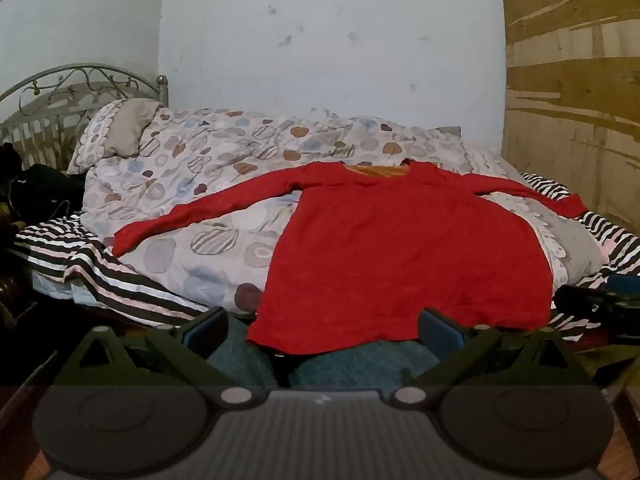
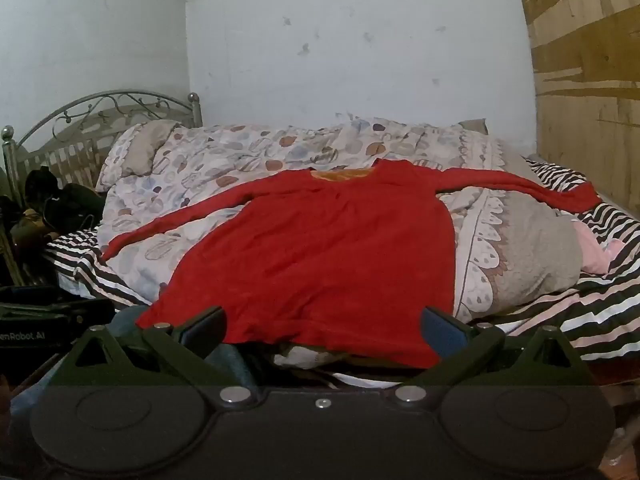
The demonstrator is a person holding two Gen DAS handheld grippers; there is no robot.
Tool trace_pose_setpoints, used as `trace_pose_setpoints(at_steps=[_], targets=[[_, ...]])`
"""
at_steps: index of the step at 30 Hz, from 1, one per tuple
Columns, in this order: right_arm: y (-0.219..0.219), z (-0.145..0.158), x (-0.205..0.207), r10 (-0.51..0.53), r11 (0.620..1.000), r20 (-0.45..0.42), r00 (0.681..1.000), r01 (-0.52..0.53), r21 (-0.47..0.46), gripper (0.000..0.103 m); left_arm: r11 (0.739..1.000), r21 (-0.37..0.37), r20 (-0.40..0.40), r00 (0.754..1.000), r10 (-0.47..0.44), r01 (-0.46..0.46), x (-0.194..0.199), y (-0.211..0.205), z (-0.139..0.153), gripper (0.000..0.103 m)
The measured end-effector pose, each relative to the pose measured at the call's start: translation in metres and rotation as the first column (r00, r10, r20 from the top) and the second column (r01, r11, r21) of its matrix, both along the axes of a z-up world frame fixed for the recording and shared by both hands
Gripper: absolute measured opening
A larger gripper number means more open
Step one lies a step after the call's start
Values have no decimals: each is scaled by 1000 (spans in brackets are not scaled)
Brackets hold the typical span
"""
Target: Fold small clothes
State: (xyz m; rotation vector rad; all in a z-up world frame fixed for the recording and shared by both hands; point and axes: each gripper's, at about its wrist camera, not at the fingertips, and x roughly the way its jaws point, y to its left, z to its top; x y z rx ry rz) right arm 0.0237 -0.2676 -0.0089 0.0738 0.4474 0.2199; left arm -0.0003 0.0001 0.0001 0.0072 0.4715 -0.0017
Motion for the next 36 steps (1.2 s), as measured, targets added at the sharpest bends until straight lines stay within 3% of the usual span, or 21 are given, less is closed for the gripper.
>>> trace_pose_setpoints(at_steps=[36], targets=[[1, -1, 1, 0, 1000, -2, 1000, 0, -4, 103, 1000, 7, -4, 1000, 2, -2, 0, 0, 0, 103]])
